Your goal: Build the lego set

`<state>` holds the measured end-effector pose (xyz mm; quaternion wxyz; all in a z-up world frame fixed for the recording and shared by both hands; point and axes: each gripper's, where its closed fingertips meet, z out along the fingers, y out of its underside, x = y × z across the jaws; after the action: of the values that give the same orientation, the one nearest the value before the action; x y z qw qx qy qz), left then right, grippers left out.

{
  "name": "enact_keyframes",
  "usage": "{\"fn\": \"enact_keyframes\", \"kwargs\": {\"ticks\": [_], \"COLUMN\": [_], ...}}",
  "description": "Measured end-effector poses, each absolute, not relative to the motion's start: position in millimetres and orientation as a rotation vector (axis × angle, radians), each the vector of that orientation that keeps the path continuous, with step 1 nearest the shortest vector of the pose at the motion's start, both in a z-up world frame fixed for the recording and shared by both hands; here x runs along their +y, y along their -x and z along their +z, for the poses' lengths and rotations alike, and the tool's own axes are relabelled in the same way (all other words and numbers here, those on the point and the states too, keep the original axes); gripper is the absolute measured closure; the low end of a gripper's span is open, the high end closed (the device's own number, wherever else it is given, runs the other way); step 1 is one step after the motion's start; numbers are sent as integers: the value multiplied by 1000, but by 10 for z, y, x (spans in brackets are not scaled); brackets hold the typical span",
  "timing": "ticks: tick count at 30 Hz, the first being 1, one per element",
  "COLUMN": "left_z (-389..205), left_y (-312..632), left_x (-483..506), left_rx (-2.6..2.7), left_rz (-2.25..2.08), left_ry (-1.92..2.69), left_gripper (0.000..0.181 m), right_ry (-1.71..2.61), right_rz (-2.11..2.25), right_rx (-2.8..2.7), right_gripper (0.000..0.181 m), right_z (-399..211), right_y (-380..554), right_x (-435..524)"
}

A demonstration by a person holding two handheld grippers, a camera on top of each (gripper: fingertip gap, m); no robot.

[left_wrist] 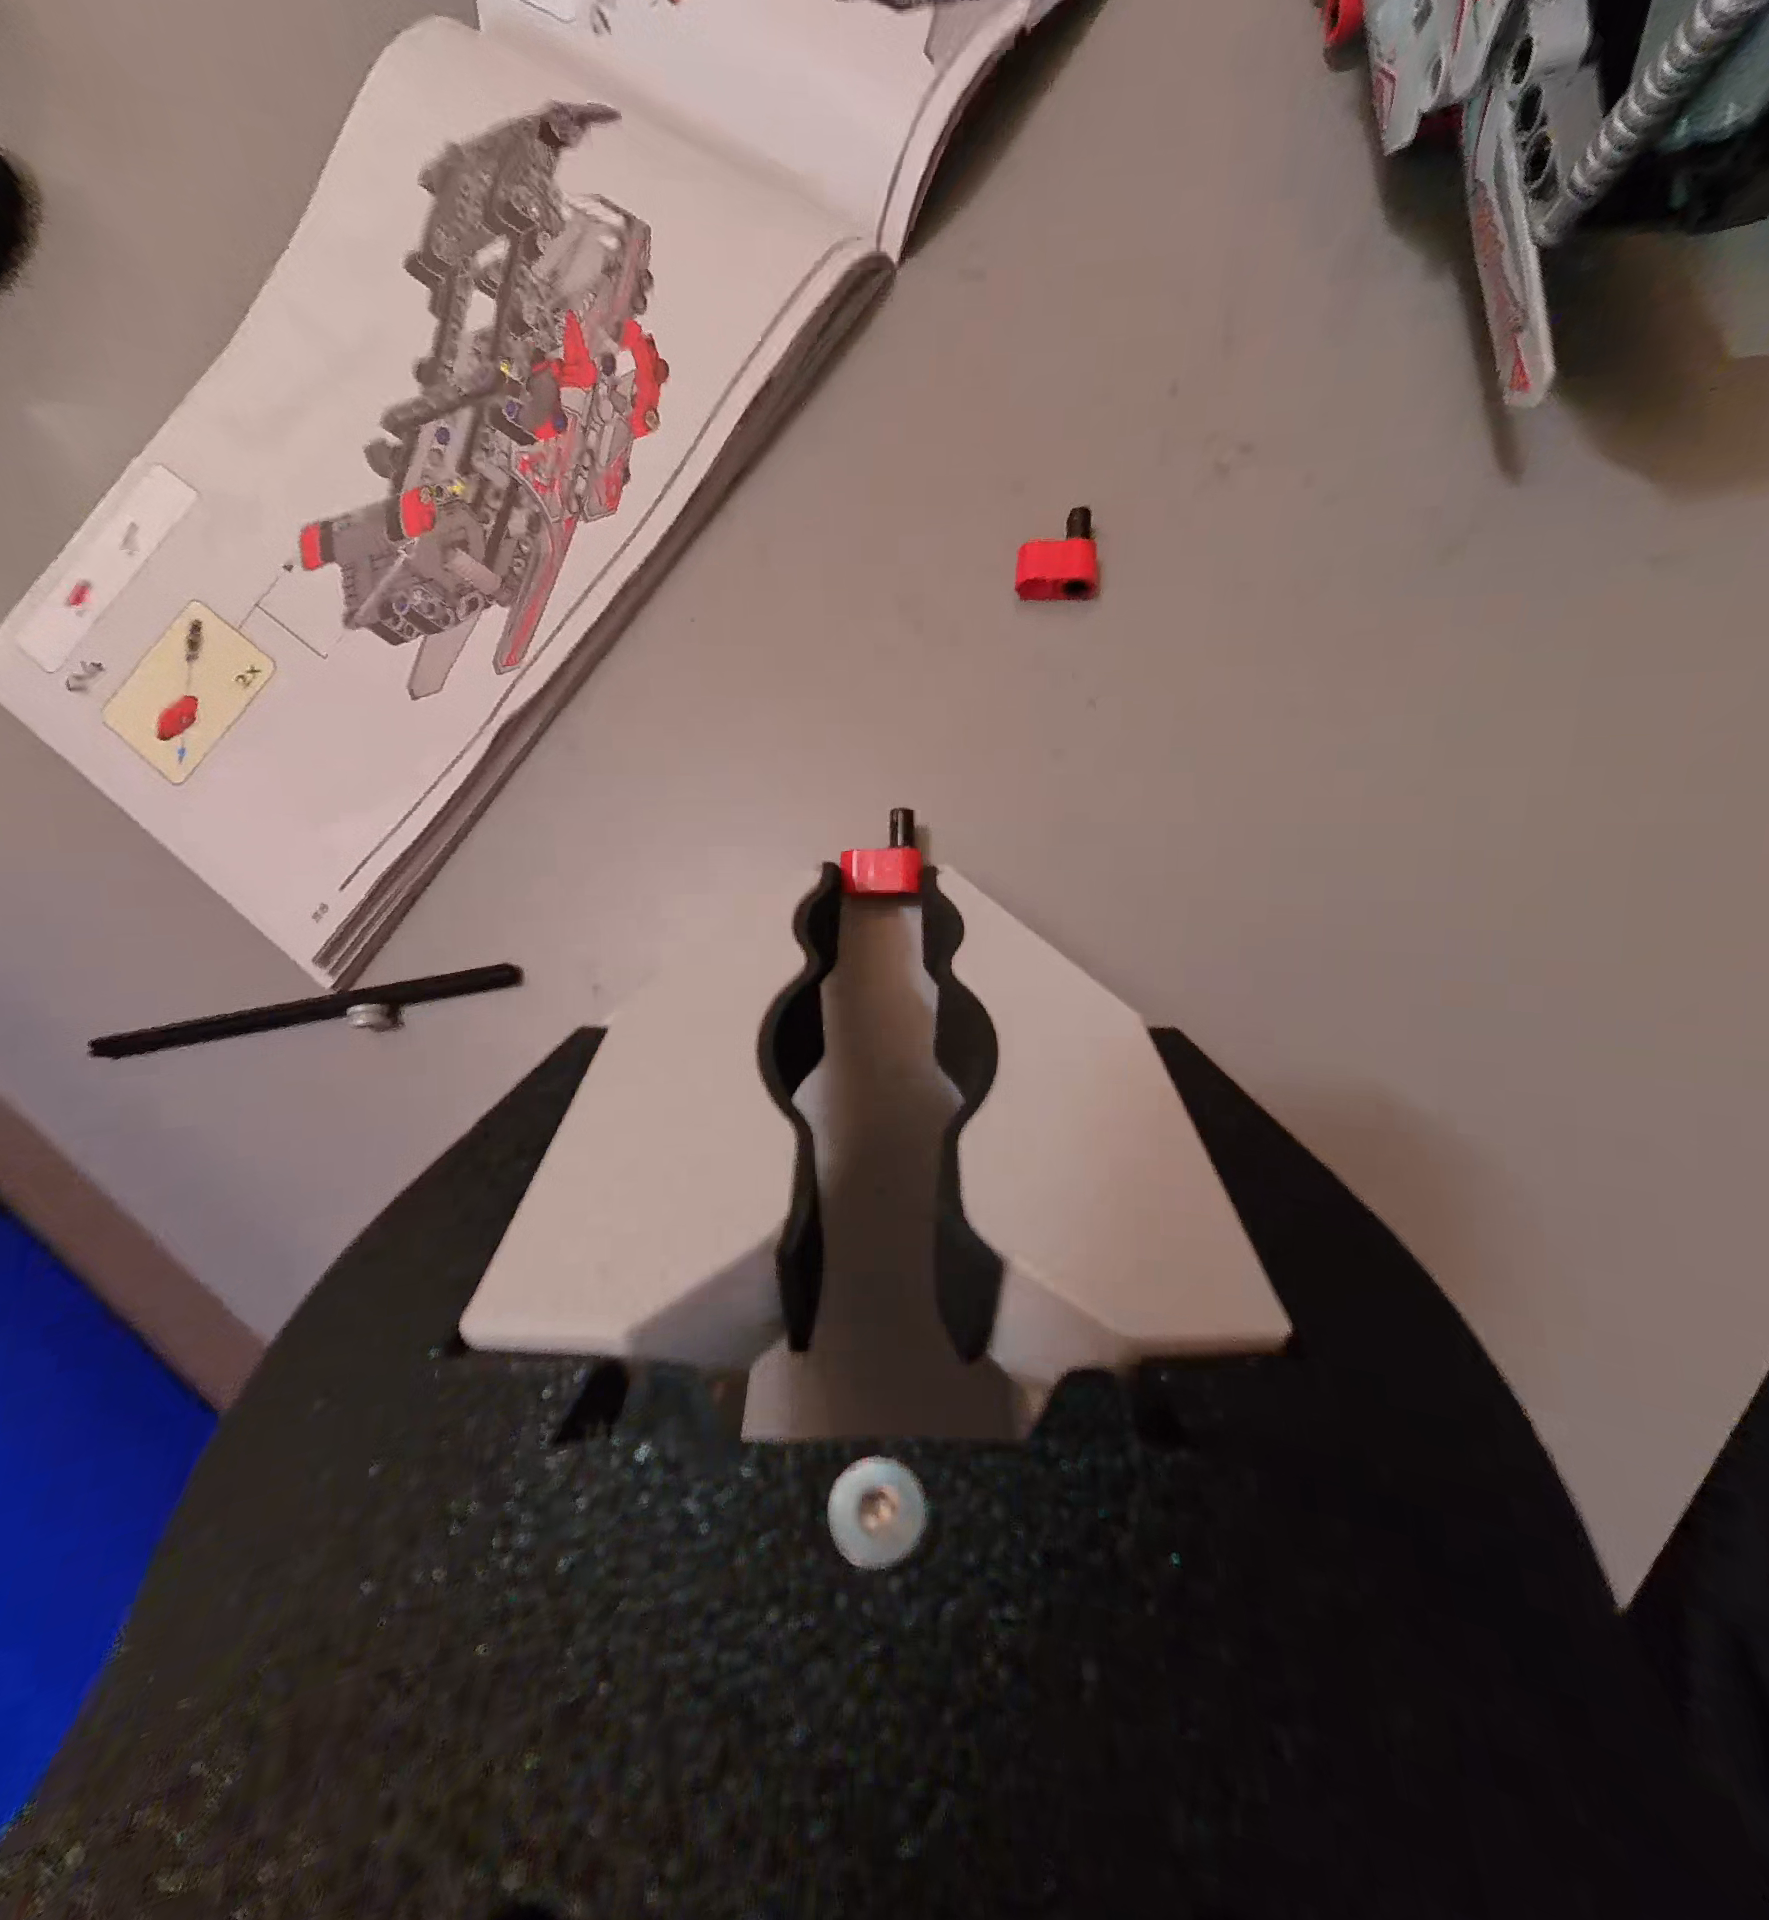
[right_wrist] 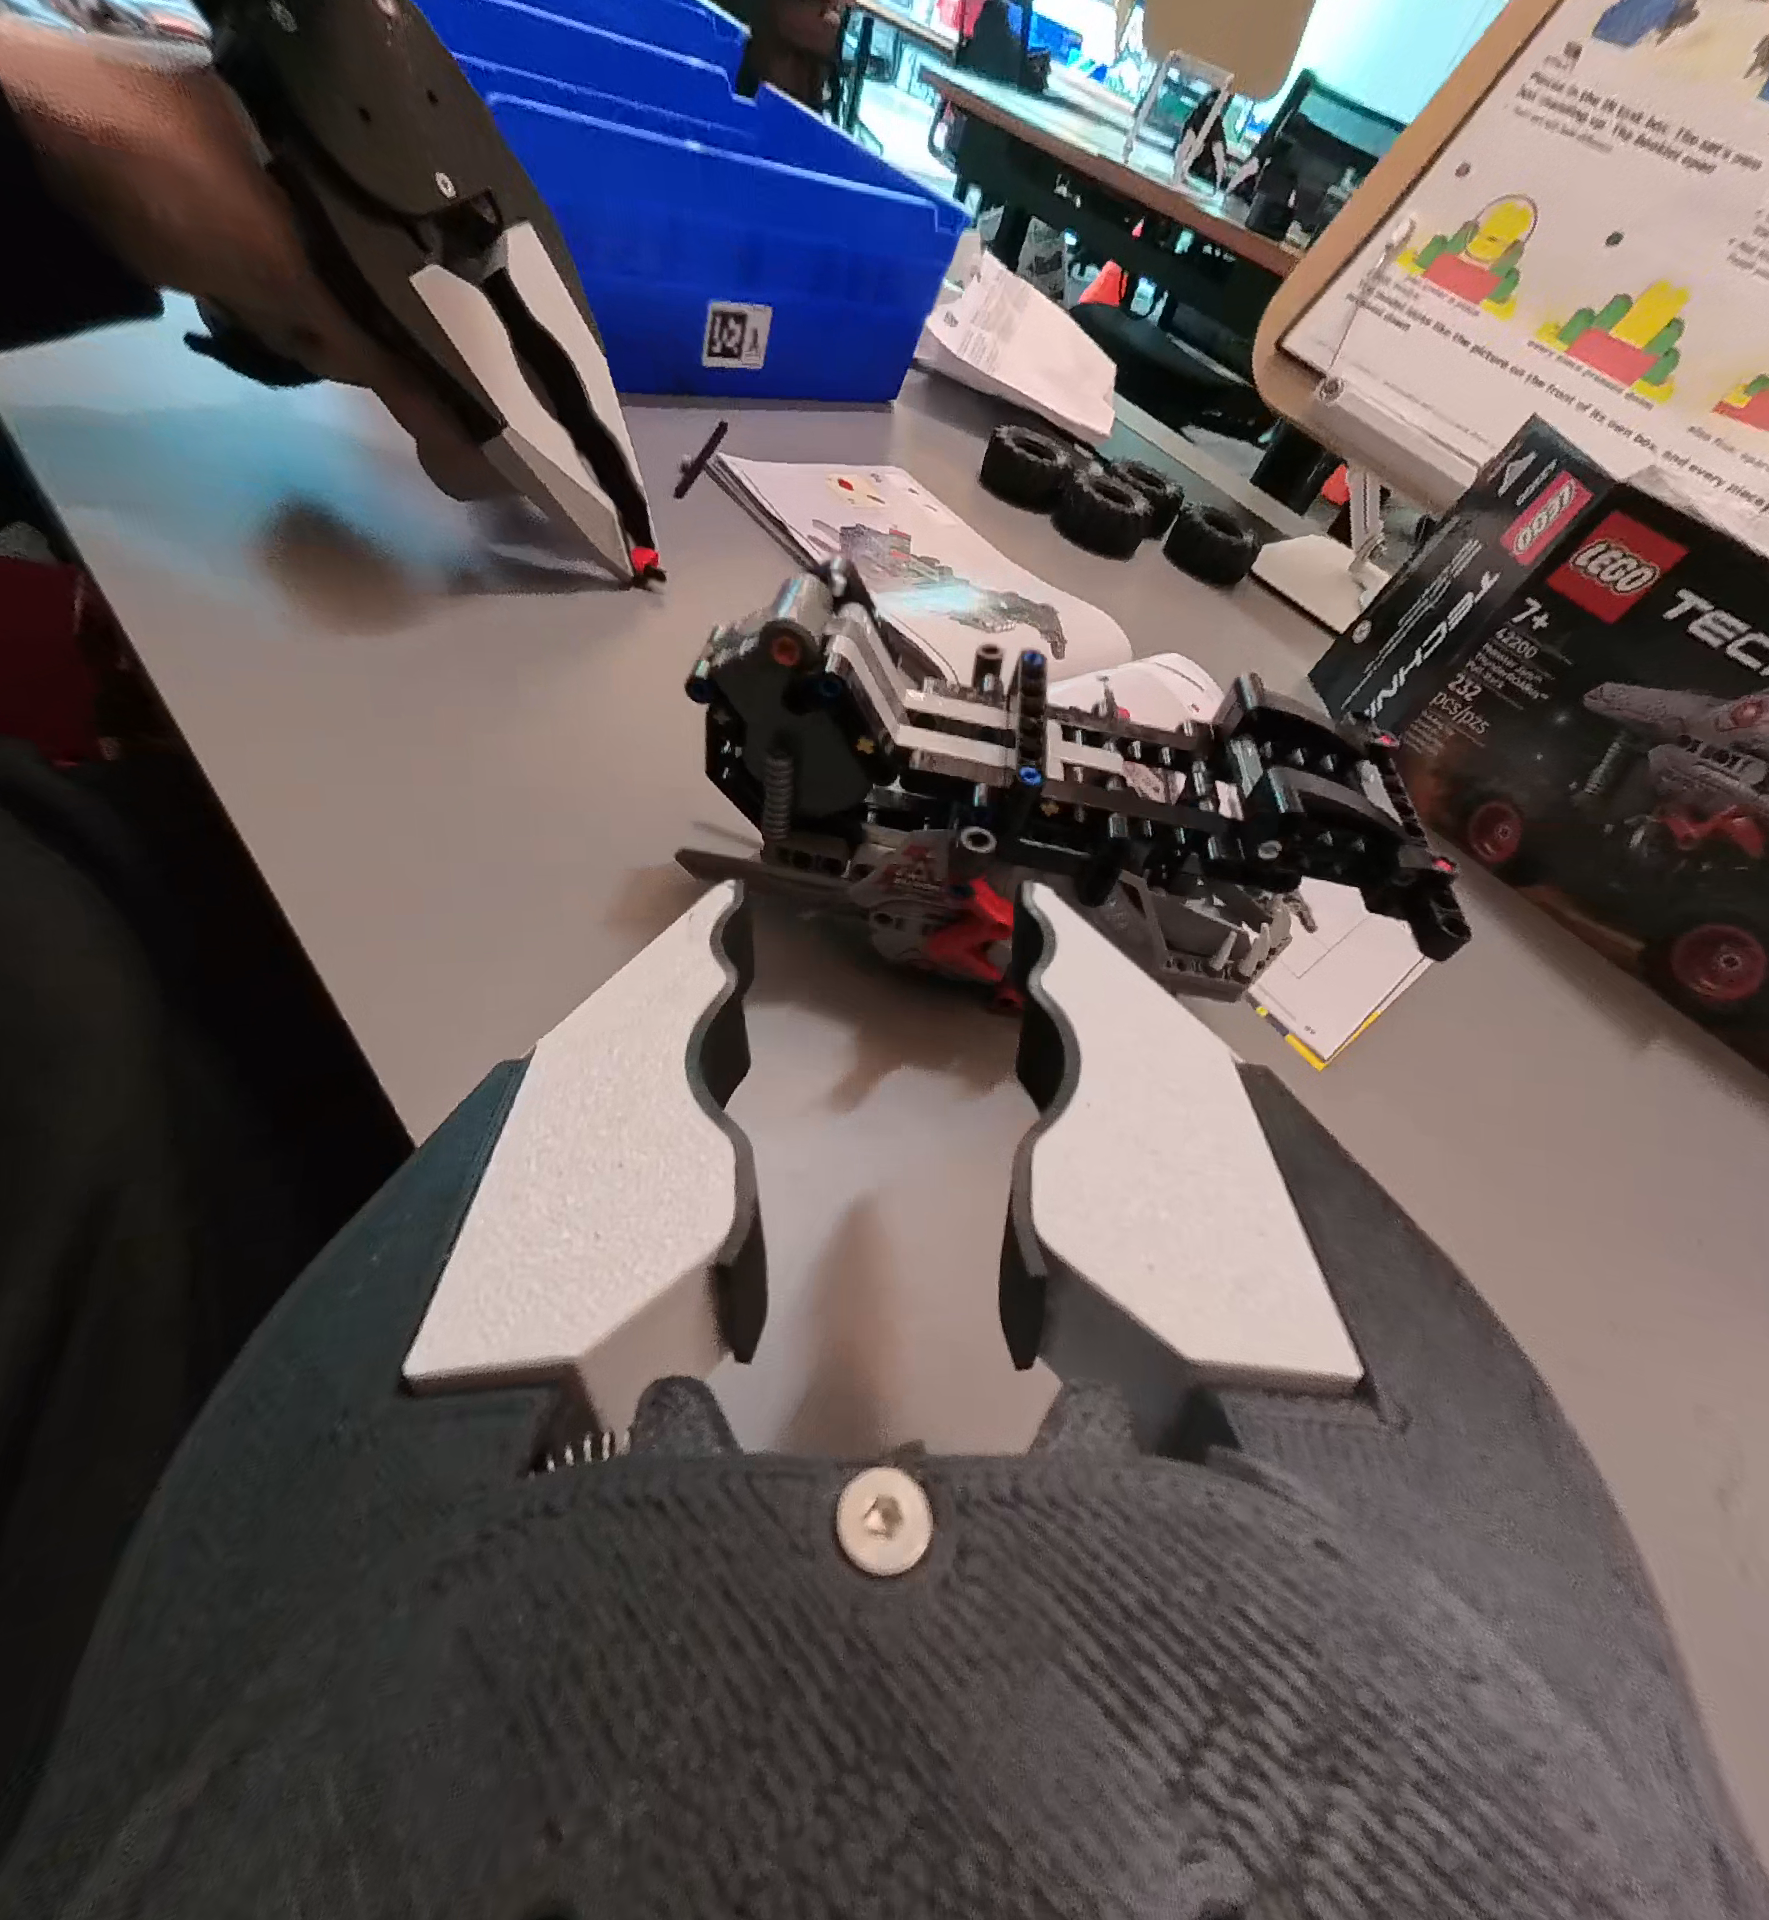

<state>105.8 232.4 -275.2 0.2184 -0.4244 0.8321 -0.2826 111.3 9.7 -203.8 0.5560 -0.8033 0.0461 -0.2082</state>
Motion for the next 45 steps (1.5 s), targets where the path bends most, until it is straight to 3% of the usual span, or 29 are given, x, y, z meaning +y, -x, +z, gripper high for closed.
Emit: {"fn": "enact_keyframes", "kwargs": {"ticks": [13, 17, 24, 29, 38, 45], "left_z": [-1879, -1979, -2027, -2035, -2105, -2181], "left_y": [-758, -715, -679, -738, -749, -749], "left_x": [1105, 748, 348, 283, 187, 220], "left_rx": [1944, 1956, 1986, 1986, 2059, 2158], "left_rz": [-1341, -1379, -1430, -1348, -1393, -1366], "left_ry": [1078, 1055, 1037, 1030, 1114, 1136], "left_gripper": [168, 168, 168, 168, 168, 168], "right_ry": [1837, 1846, 1793, 1751, 1682, 1662], "right_rz": [-647, -754, -736, -816, -1119, -1093], "right_rx": [-76, -119, -156, -174, -551, -656], "right_gripper": [145, 155, 149, 149, 165, 166], "right_z": [-2034, -2053, -2037, -1968, -2027, -2106], "right_y": [-648, -632, -652, -702, -746, -751], "right_x": [488, 450, 368, 359, 324, 357]}}
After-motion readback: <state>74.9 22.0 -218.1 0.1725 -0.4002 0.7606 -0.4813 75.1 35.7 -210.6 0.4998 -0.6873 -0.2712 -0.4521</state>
